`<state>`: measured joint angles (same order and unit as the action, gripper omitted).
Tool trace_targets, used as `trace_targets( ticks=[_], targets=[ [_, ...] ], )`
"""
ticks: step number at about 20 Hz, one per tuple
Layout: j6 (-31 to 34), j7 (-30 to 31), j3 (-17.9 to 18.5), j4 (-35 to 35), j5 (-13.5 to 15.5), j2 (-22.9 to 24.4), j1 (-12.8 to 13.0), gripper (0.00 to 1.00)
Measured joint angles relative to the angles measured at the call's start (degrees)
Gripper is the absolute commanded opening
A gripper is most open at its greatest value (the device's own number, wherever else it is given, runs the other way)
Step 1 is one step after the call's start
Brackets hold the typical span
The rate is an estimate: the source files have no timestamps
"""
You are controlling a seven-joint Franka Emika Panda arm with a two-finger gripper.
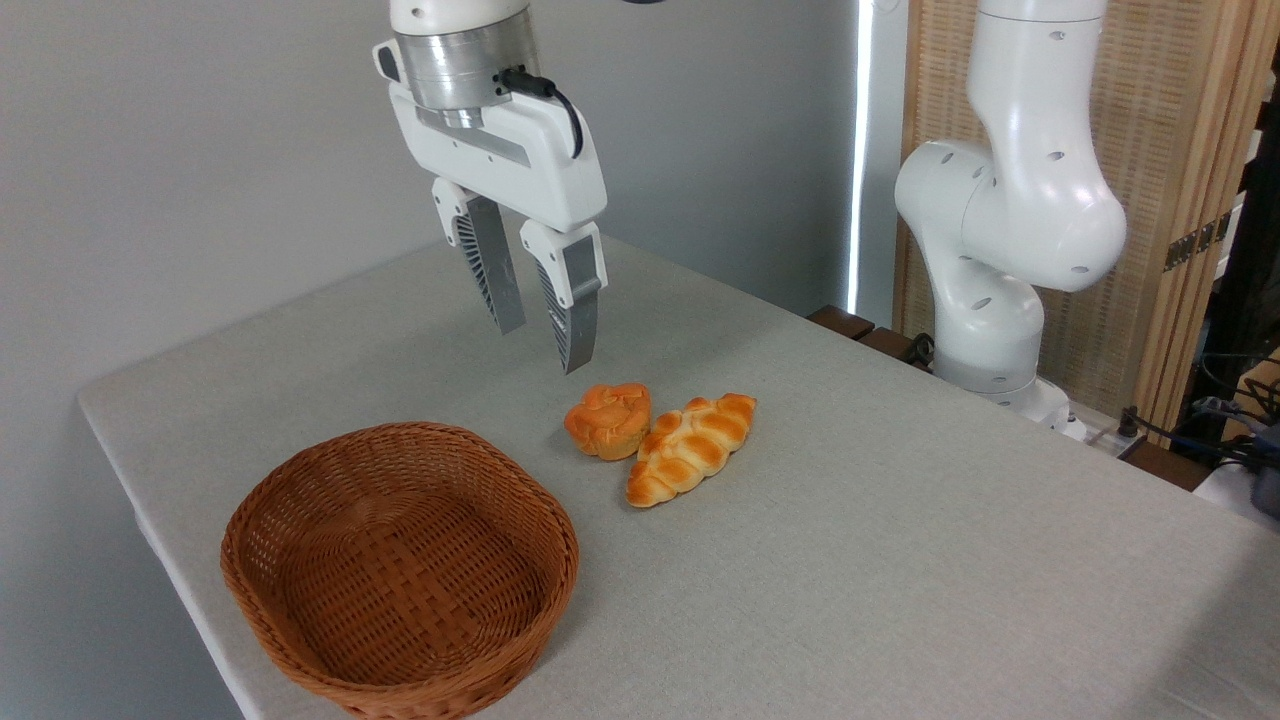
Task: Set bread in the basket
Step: 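Lower the open gripper down onto the round orange bun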
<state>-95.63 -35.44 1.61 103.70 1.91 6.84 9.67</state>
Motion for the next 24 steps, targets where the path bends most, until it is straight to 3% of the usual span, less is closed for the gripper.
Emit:
trace_targets(
  ticks=[7, 12, 17, 24],
  targets=[
    [-9.3, -2.0, -0.4, 11.9, 0.0, 6.5, 2.5, 1.00],
    [-11.0, -13.9, -0.5, 19.6, 0.3, 10.4, 3.5, 1.00],
    [-11.1, -22.2, -0.5, 22.3, 0.3, 10.7, 4.9, 1.00],
    [-11.1, -44.2, -0.5, 24.7, 0.3, 10.6, 5.0, 1.00]
  ],
)
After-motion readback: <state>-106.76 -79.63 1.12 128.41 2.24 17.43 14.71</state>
